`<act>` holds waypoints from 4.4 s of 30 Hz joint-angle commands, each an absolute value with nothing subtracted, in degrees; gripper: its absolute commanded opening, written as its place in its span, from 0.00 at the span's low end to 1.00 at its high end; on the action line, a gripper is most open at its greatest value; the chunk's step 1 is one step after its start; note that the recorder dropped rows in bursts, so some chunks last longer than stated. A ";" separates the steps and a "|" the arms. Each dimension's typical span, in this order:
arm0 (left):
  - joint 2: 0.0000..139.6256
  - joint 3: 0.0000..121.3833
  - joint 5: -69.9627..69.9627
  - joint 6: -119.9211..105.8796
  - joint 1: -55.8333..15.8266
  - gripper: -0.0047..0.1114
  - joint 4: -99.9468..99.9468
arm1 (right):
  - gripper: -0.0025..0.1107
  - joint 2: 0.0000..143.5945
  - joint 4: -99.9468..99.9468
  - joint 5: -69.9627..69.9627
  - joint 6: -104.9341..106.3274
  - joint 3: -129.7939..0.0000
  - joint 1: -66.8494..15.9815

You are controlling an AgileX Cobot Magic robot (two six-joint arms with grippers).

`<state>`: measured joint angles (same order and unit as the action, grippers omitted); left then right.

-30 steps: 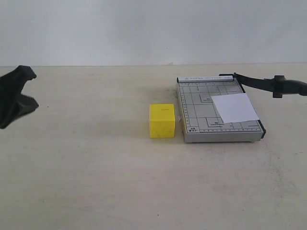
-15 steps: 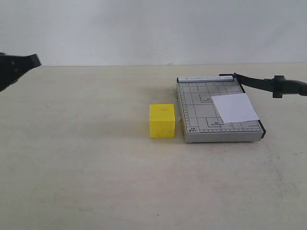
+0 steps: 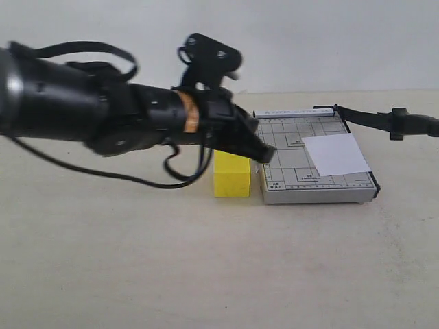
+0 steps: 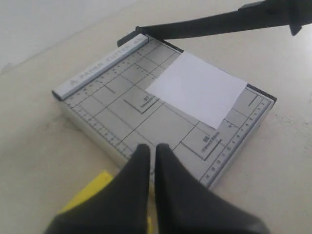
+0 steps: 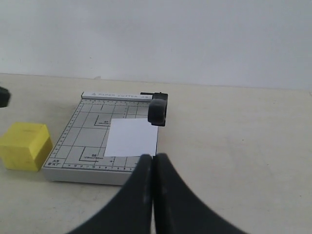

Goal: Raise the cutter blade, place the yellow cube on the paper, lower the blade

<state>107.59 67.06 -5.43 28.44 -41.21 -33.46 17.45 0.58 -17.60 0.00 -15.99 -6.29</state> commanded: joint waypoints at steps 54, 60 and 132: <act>145.17 105.37 -3.74 31.07 -49.74 0.08 -36.41 | 0.02 17.34 0.52 -17.40 0.00 -15.96 -6.39; 146.75 105.37 -5.33 31.07 -49.74 0.08 -36.41 | 0.02 17.34 0.52 -17.40 0.00 -15.96 -6.39; 129.65 90.81 51.07 101.21 -55.26 0.40 -78.63 | 0.02 17.34 -0.34 -17.54 0.00 -15.96 -6.39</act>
<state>131.04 94.73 49.70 94.42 -52.14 -77.07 17.45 -0.38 -18.15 0.00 -15.99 -6.29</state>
